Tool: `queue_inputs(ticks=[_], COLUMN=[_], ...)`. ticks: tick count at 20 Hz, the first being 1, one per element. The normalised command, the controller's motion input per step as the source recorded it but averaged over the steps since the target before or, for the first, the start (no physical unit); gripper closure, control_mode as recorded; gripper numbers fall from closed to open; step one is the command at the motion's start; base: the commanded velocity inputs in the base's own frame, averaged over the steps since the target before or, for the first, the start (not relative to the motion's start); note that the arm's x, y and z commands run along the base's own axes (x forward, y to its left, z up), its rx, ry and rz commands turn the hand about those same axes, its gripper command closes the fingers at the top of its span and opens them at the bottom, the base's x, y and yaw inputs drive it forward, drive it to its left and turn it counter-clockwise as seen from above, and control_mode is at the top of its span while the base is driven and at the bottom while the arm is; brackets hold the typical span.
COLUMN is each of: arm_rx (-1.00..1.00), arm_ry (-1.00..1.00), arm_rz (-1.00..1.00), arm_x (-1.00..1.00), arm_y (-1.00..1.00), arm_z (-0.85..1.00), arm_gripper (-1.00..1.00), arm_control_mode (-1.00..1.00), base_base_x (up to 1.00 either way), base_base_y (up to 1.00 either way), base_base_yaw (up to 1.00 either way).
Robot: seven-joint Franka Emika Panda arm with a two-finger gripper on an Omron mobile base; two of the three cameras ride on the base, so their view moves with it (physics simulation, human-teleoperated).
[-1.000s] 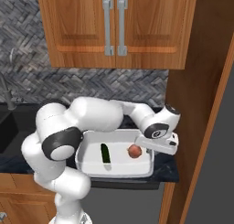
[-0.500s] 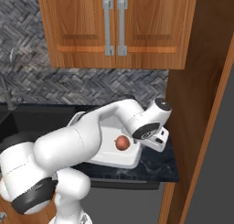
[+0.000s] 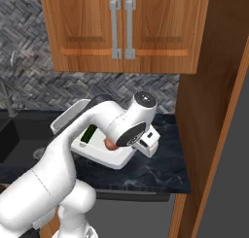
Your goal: Take the onion and cucumber out of the freezer and place them in the tupperware container on the counter. Then put the tupperware containing the vegetables back in the freezer.
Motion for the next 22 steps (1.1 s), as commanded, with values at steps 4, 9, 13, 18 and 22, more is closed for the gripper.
queue_inputs(ticks=[4, 9, 13, 18, 22], arm_rx=[0.12, 0.09, 0.02, 0.0, 0.0], arm_ry=[0.0, 0.0, 0.0, 0.01, 0.02], arm_rz=[-0.12, -0.11, -0.08, -0.05, -0.03], arm_x=[-0.76, -0.66, -0.57, -0.61, -0.66], arm_y=[0.19, 0.26, 0.23, 0.07, 0.0], arm_z=[0.95, 0.93, 0.73, 0.45, 0.08], arm_gripper=[1.0, 1.0, 1.0, 1.0, 1.0], arm_control_mode=[-1.0, -1.0, -1.0, -1.0, -1.0], base_base_x=[0.0, 0.0, 0.0, 0.0, 0.0], base_base_y=[0.0, 0.0, 0.0, 0.0, 0.0], base_base_yaw=[0.0, 0.0, 0.0, 0.0, 0.0])
